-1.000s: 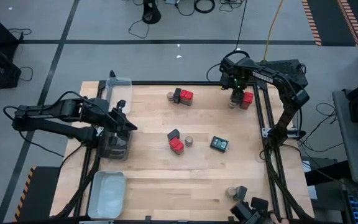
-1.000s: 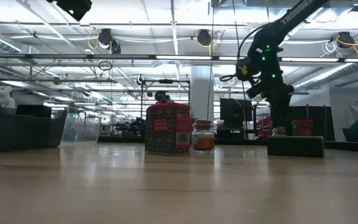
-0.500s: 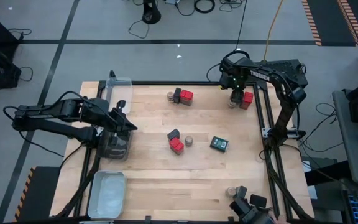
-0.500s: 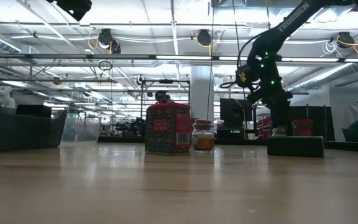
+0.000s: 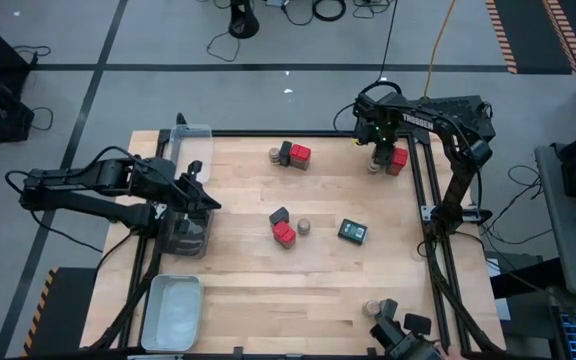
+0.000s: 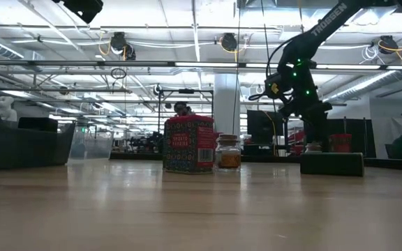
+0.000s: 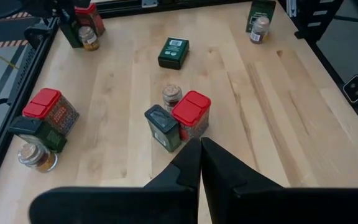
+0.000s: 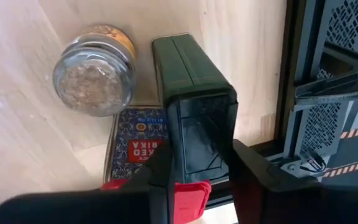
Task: Sort spices by type
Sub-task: Put the black seasoning can into the black bin
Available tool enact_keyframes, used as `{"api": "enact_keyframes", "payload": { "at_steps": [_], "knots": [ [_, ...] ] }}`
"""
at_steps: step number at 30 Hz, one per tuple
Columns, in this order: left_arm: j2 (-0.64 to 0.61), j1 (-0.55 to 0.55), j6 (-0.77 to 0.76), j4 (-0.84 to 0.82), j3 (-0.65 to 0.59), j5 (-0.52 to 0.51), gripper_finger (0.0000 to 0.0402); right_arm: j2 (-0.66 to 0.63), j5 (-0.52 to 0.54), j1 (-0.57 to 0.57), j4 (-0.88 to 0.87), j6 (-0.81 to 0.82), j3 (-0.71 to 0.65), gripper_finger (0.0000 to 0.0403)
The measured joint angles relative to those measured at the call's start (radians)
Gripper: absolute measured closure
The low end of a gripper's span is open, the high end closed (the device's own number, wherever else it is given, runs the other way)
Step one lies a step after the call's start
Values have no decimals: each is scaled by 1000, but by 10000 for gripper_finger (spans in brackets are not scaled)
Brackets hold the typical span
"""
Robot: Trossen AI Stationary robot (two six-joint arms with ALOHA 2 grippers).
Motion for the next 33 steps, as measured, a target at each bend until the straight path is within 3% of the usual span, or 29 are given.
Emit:
{"api": "enact_keyframes", "payload": {
  "at_steps": [11,20,33],
  "knots": [
    [-5,0,8,20,0,-5,382,-60,14,11,-7,28,0,320],
    [-109,4,58,-9,0,-137,382,-167,12,63,0,88,88,320],
    [-223,3,25,-114,0,-215,382,-207,-56,290,172,226,262,319]
  ]
}}
